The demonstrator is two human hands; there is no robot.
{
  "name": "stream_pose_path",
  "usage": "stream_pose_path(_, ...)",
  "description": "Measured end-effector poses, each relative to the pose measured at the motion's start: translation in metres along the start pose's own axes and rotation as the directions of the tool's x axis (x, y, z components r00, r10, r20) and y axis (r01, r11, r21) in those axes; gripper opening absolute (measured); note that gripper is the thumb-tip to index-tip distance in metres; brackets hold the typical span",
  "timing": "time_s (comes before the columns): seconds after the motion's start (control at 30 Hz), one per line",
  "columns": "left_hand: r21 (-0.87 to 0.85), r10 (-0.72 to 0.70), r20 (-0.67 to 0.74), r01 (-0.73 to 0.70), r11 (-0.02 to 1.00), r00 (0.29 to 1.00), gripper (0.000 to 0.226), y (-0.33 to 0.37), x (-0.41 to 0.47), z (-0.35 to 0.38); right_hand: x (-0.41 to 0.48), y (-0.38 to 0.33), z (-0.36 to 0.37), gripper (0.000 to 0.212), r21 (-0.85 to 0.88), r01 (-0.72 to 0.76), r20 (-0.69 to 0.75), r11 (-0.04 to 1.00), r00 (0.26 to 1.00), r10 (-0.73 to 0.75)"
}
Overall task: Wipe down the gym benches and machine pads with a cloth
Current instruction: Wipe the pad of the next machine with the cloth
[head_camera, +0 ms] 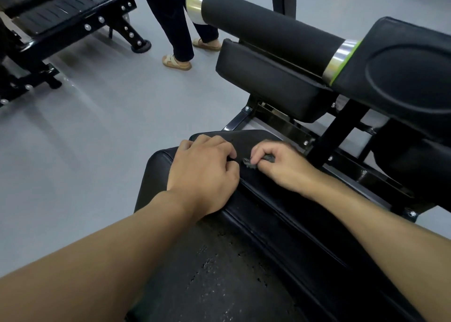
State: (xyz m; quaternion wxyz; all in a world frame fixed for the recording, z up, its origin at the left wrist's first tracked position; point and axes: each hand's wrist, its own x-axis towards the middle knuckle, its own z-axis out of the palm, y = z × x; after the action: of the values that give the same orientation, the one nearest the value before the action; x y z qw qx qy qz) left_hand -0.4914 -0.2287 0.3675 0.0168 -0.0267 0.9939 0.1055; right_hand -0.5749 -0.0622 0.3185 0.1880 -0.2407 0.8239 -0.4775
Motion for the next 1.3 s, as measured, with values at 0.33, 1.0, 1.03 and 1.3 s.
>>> stream_pose_path(0.33, -0.018, -0.020, -0.039, 0.019, 1.000, 0.999, 0.043, 0.000, 0.000, 0.002, -0.005, 0.011, -0.007, 0.037, -0.047, 0.022, -0.001, 0.999, 1.000, -0.022)
stream_pose_path(1.0, -0.022, -0.010, -0.043, 0.010, 1.000, 0.999, 0.049, -0.002, 0.002, 0.003, -0.004, 0.038, -0.020, 0.039, -0.085, -0.047, -0.043, 0.995, 0.998, 0.043)
stream_pose_path(1.03, -0.023, -0.010, -0.041, 0.009, 1.000, 0.999, 0.050, -0.001, 0.002, 0.002, 0.009, 0.042, -0.017, 0.039, -0.106, -0.057, -0.060, 0.993, 0.997, 0.050)
stream_pose_path(1.3, -0.032, -0.014, -0.044, 0.013, 0.999, 0.999, 0.047, -0.002, 0.001, 0.002, -0.022, 0.040, -0.032, 0.029, -0.094, -0.057, -0.016, 0.994, 0.998, 0.056)
